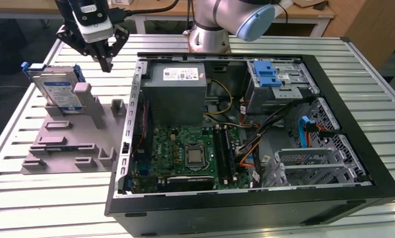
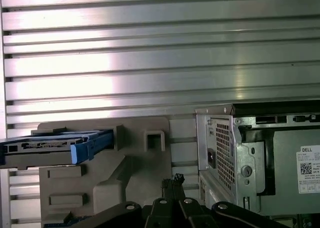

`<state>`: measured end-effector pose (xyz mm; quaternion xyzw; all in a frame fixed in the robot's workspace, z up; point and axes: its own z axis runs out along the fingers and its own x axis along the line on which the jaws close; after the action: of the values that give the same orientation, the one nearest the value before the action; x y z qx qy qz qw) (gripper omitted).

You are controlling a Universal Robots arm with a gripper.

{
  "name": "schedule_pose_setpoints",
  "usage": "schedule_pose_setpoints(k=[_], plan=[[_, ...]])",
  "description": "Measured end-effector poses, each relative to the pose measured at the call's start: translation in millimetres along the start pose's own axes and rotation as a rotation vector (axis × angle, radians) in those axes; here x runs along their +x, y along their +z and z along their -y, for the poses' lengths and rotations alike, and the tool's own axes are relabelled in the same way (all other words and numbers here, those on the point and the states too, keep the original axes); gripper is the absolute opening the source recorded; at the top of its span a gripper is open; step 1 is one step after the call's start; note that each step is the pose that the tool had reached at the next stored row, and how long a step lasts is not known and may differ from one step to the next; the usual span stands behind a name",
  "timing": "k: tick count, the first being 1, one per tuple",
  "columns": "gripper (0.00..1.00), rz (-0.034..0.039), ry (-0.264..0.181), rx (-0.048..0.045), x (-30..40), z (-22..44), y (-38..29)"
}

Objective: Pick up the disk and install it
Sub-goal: 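Reach for the disk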

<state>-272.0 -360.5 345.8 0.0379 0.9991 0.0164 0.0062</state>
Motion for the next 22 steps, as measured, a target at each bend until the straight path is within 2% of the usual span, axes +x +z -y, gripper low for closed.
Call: schedule_pose_setpoints(k=[11, 22], plan=[[0.11, 0.0, 0.0, 0.0, 5.9, -5.8, 1.1], [0.11, -0.0001, 0.0, 0.0001, 25.1, -7.2, 1.6]])
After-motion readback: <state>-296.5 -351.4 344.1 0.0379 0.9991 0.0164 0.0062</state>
